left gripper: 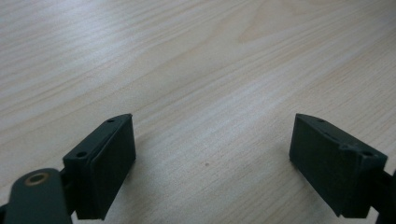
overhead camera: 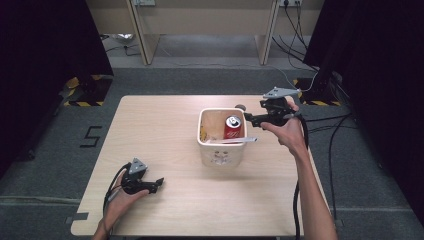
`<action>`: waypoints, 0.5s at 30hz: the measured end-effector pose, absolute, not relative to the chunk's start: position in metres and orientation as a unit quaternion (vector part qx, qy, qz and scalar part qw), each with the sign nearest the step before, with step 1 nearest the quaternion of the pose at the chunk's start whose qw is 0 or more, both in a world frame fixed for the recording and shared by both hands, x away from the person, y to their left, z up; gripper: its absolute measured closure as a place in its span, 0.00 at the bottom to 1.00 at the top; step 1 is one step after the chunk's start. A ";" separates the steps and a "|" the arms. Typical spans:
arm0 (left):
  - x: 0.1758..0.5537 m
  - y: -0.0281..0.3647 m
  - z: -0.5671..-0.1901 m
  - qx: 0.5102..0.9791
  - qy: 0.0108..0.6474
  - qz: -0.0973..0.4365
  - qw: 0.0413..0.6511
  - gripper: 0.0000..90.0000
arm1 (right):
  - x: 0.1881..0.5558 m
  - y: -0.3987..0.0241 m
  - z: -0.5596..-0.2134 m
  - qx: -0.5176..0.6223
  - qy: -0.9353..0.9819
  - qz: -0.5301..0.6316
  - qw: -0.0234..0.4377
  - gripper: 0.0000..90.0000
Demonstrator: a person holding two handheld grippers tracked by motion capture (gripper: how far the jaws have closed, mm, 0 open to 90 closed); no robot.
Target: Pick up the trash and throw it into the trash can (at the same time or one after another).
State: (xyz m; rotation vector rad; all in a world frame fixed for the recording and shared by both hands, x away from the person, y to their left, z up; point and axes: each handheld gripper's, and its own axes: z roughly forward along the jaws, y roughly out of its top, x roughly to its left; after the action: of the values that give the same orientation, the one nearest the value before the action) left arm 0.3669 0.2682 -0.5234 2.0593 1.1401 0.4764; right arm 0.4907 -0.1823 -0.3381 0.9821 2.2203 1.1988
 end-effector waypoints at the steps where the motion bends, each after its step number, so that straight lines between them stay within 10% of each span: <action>1: 0.367 0.268 -0.523 0.799 0.443 0.185 0.362 0.15 | 0.490 -0.184 -0.338 0.355 0.800 0.433 0.218 0.23; 15: 0.367 0.268 -0.523 0.799 0.443 0.186 0.362 0.15 | 0.471 -0.198 -0.339 0.372 0.790 0.415 0.255 0.22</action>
State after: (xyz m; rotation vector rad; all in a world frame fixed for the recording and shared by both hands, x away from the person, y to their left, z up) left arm 0.3669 0.2681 -0.5235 2.0583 1.1398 0.4782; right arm 0.4714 -0.1984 -0.3392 1.0108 2.1446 1.1272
